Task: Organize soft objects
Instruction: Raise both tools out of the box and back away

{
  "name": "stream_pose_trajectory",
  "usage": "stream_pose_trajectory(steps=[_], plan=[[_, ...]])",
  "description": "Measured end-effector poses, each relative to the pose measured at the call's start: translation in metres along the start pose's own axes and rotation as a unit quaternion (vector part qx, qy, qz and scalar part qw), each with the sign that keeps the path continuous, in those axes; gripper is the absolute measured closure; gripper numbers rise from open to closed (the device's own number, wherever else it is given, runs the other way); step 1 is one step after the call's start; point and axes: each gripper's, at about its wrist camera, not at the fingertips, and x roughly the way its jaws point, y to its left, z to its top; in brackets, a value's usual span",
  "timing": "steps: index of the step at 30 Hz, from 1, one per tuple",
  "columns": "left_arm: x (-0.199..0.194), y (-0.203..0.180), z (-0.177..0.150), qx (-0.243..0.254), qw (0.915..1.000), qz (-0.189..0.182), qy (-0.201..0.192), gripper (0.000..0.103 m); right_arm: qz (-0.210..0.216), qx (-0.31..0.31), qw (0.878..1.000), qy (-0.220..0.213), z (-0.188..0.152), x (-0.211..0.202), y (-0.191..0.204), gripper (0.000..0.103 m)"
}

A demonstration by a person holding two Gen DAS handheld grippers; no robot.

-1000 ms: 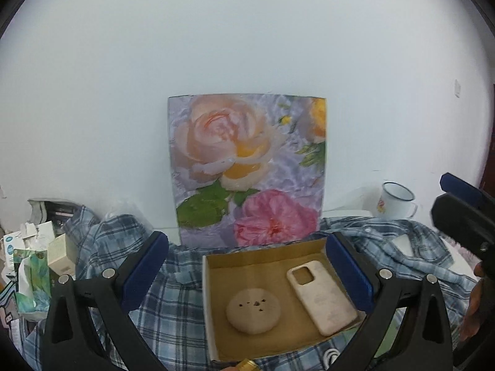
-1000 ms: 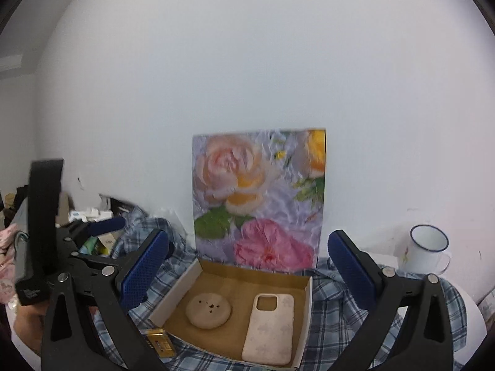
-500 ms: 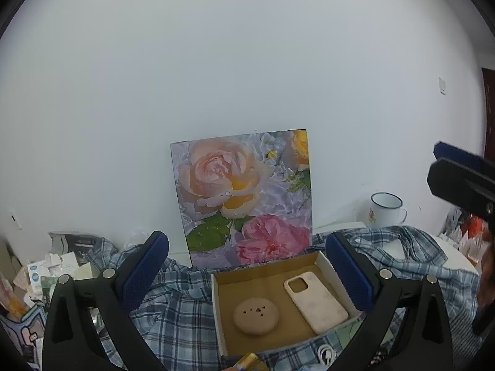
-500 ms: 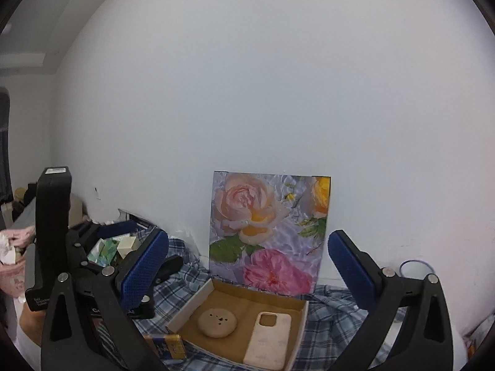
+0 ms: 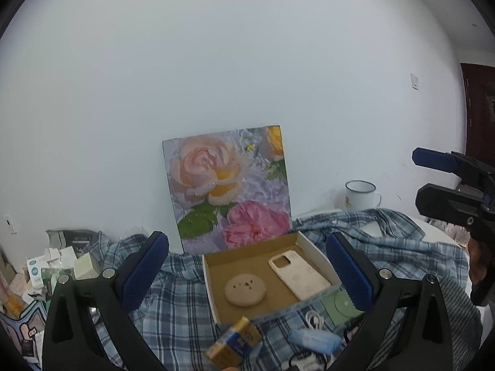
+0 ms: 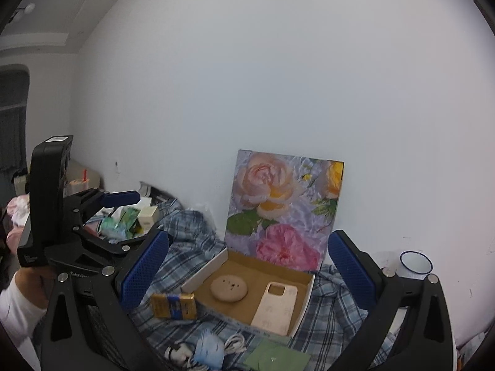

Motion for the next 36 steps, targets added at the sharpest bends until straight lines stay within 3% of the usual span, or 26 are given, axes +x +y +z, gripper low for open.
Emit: stream_pose_trajectory(steps=[7,14,36], plan=[[0.001,-0.001,-0.026,-0.002,0.9994,-0.023,0.027,0.0,0.018,0.002,1.0,0.015,-0.024,-0.006,0.004,0.0],[0.015,0.001,-0.053,0.003,0.998,-0.033,0.053,0.0,0.025,0.011,0.999,-0.021,-0.052,-0.006,0.005,0.0],[0.044,0.007,-0.109,-0.019,0.9949,-0.029,0.095,0.0,0.071,0.019,0.995,0.069,-0.115,0.049,0.007,0.0]])
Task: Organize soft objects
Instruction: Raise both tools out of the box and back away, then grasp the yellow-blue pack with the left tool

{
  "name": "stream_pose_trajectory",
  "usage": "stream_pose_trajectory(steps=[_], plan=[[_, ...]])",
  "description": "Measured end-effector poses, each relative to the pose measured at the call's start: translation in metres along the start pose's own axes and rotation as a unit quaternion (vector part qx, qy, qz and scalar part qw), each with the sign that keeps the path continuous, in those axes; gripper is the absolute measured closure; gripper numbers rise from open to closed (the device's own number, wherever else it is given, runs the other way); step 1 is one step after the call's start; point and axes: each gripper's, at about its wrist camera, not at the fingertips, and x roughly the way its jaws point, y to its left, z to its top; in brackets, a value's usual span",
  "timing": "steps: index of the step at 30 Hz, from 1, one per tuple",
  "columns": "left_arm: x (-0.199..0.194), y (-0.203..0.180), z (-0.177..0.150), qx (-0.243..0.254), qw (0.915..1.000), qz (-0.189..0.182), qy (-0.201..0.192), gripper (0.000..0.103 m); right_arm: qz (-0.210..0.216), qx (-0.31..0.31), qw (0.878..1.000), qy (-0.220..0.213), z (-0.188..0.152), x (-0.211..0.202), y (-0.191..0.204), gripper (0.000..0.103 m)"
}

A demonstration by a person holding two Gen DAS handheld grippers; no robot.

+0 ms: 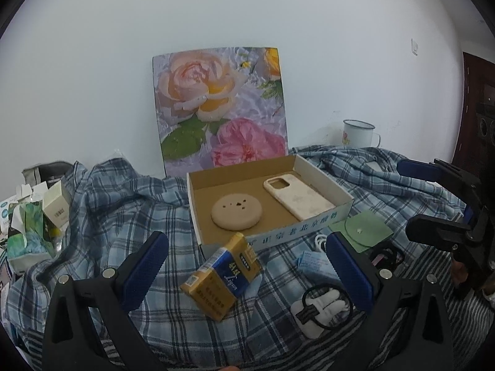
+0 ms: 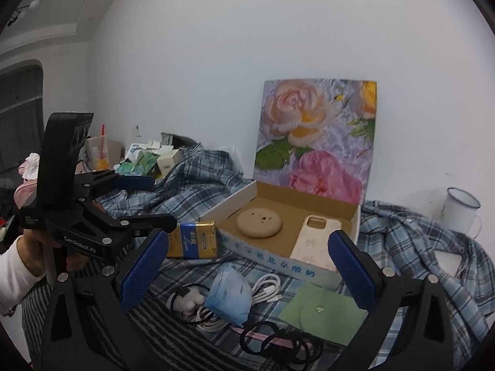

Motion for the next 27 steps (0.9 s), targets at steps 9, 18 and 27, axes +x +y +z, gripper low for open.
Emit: stream_pose_trajectory(steps=[9,18,27], plan=[[0.01,0.003,-0.008,-0.01,0.9998,-0.01,0.017,0.0,0.007,-0.009,0.999,0.041,-0.016,0.016,0.004,0.0],[0.02,0.005,-0.014,-0.023,0.9987,-0.012,0.043,0.0,0.02,-0.017,0.998,0.058,-0.019,0.017,0.01,0.0],[0.027,0.007,-0.018,-0.03,0.9972,-0.006,0.067,0.0,0.016,-0.001,0.997,0.082,-0.021,0.025,0.004,0.0]])
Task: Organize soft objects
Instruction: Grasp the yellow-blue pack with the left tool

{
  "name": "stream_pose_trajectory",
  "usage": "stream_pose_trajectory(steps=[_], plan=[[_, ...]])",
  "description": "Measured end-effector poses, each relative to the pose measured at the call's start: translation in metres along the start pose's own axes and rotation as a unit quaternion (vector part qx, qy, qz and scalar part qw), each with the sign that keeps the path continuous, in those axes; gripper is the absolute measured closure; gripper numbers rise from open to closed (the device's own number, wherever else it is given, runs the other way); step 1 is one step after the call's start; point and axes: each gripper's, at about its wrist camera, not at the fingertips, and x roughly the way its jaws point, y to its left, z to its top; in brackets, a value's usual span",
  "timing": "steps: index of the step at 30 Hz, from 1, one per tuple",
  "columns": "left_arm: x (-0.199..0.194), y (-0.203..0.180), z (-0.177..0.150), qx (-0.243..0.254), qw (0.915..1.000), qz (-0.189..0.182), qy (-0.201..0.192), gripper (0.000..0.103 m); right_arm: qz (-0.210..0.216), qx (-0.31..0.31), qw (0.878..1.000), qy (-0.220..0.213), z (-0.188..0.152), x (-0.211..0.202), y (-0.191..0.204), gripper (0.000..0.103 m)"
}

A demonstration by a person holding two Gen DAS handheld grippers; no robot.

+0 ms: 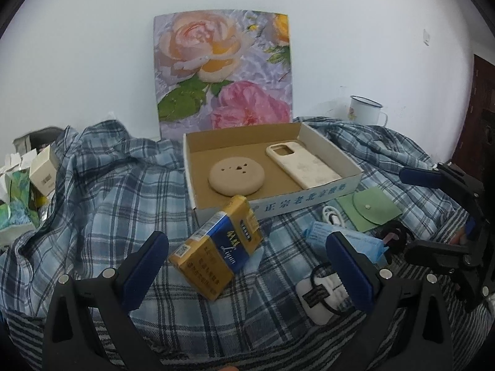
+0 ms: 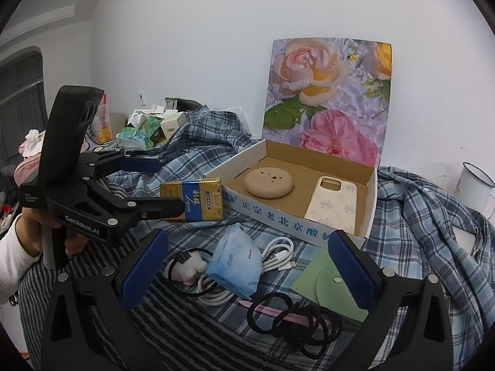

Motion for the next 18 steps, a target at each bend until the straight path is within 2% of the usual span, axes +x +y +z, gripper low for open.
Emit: stream_pose_trajectory(steps=[9,12,15,18], plan=[[0.019,0.018,-0.001,-0.044,0.9979,-0.001,0.049,0.0,0.005,0.004,1.0,0.018,-0.002,0.005,-0.002,0.0],[0.023,0.023,0.001,-0.051,0.9966,-0.011,0.063,0.015,0.006,0.004,1.0,0.024,-0.002,0.007,-0.002,0.0],[0.03,0.025,0.007,-0.026,0.9968,0.009,0.075,0.015,0.008,0.008,1.0,0.027,-0.003,0.008,-0.003,0.0],[0.043,0.033,0.007,-0.034,0.9937,-0.009,0.106,0.017,0.009,0.012,0.999,0.028,-0.003,0.008,-0.005,0.0]])
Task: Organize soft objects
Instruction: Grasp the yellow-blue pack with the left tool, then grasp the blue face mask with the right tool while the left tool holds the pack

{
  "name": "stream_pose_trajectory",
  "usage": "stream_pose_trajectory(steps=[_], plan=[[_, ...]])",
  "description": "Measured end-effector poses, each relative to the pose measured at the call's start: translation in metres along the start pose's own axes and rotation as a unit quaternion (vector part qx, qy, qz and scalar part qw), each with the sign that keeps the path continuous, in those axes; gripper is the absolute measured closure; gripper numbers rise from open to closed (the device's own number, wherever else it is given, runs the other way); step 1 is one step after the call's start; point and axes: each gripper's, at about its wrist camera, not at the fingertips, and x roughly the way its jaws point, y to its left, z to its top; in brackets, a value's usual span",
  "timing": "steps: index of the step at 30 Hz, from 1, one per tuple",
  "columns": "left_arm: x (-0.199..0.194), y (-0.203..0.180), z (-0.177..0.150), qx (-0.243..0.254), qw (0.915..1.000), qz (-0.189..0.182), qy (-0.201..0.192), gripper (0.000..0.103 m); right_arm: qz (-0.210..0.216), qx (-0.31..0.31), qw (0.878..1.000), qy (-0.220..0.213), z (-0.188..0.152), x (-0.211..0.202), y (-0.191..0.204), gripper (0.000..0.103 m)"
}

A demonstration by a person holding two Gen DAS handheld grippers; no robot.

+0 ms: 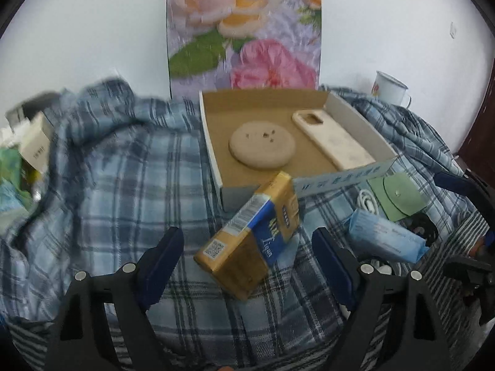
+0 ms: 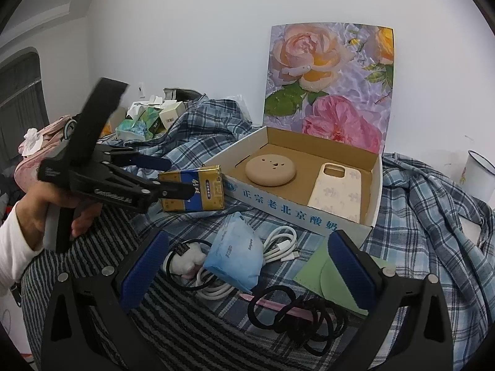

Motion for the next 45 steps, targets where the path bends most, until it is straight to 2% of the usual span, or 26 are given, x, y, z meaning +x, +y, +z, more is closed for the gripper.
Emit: stream_pose_trajectory(steps=[2,4,5,6,11,12,13,18,20,24,26,30,32,35,42,45], plan=[[0.006,0.003,-0.001,-0.005,0.9996,-0.025,0.012,0.019,0.001,0.0,1.0,0.001,0.0,0.0,0.0,0.0],[0.01,0.005,-0.002,-0.012,0.9992,-0.031,0.021,0.037,0.002,0.0,1.0,0.002,0.0,0.0,0.0,0.0],[0.011,0.006,-0.003,-0.014,0.999,-0.035,0.023,0.051,0.003,0.0,1.0,0.004,-0.001,0.001,0.0,0.0],[0.011,0.006,-0.004,-0.015,0.9987,-0.041,0.024,0.058,0.004,0.0,1.0,0.005,-0.001,0.001,0.001,0.0],[0.008,0.006,-0.007,-0.017,0.9974,-0.068,0.016,0.071,0.014,0.002,1.0,0.02,-0.002,0.007,0.0,0.0],[0.007,0.006,-0.008,-0.016,0.9972,-0.071,0.015,0.078,0.014,0.002,1.0,0.025,-0.002,0.008,0.0,0.0],[0.007,0.004,-0.008,-0.013,0.9971,-0.073,0.015,0.08,0.013,0.002,0.999,0.03,-0.002,0.011,0.0,0.0],[-0.001,-0.005,-0.01,0.006,0.9973,-0.074,-0.003,0.082,0.012,-0.008,0.998,0.058,-0.005,0.022,0.004,0.003],[-0.005,-0.007,-0.011,0.012,0.997,-0.075,-0.012,0.082,0.017,-0.014,0.997,0.07,-0.004,0.026,0.007,0.015],[-0.01,-0.01,-0.012,0.022,0.9971,-0.069,-0.024,0.082,0.013,-0.022,0.995,0.092,-0.004,0.034,0.01,0.028],[-0.012,-0.011,-0.012,0.025,0.9971,-0.065,-0.029,0.082,0.009,-0.031,0.995,0.098,-0.002,0.037,0.013,0.04],[-0.014,-0.013,-0.013,0.03,0.997,-0.061,-0.036,0.082,0.007,-0.034,0.994,0.105,0.005,0.044,0.017,0.054],[-0.014,-0.013,-0.013,0.031,0.997,-0.06,-0.037,0.082,-0.008,-0.04,0.993,0.114,0.007,0.051,0.018,0.062],[-0.015,-0.013,-0.013,0.031,0.9969,-0.06,-0.04,0.082,-0.014,-0.038,0.991,0.125,0.002,0.057,0.016,0.066],[-0.016,-0.015,-0.013,0.033,0.9971,-0.054,-0.042,0.082,-0.013,-0.025,0.992,0.121,-0.001,0.057,0.01,0.067],[-0.017,-0.015,-0.014,0.036,0.997,-0.052,-0.045,0.082,-0.008,-0.021,0.993,0.113,-0.001,0.054,0.009,0.072]])
